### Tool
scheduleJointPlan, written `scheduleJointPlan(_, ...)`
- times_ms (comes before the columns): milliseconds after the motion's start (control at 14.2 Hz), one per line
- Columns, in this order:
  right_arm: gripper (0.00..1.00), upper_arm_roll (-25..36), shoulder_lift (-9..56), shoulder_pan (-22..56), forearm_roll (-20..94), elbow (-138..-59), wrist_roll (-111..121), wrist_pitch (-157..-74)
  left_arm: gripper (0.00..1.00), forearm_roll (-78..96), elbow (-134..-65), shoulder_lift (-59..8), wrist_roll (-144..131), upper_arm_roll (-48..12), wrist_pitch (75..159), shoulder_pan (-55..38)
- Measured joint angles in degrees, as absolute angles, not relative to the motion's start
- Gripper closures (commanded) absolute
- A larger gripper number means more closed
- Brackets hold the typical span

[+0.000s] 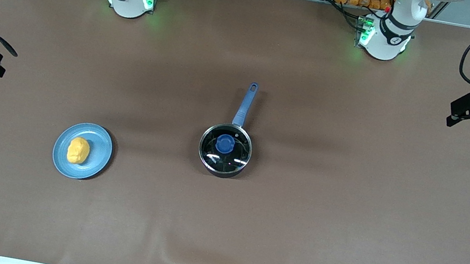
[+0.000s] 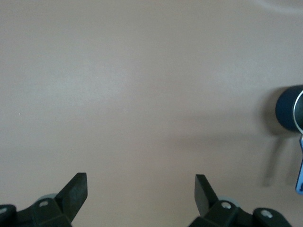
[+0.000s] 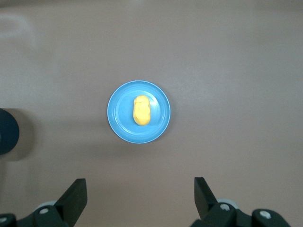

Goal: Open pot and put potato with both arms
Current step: 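Reach the right gripper to the potato while the left gripper reaches the lid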

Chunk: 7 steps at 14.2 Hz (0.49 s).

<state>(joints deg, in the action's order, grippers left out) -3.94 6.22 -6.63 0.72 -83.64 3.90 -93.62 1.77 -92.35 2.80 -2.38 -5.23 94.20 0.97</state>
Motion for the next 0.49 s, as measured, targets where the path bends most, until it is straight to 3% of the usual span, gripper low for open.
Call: scheduleJointPlan(493,0.00,-3.9,7.5,-6.7,0.7,-85.2,3.9,-96.5,0.00,1.7,-92.0,2.9,-3.6,-4.6,95.1,1.2)
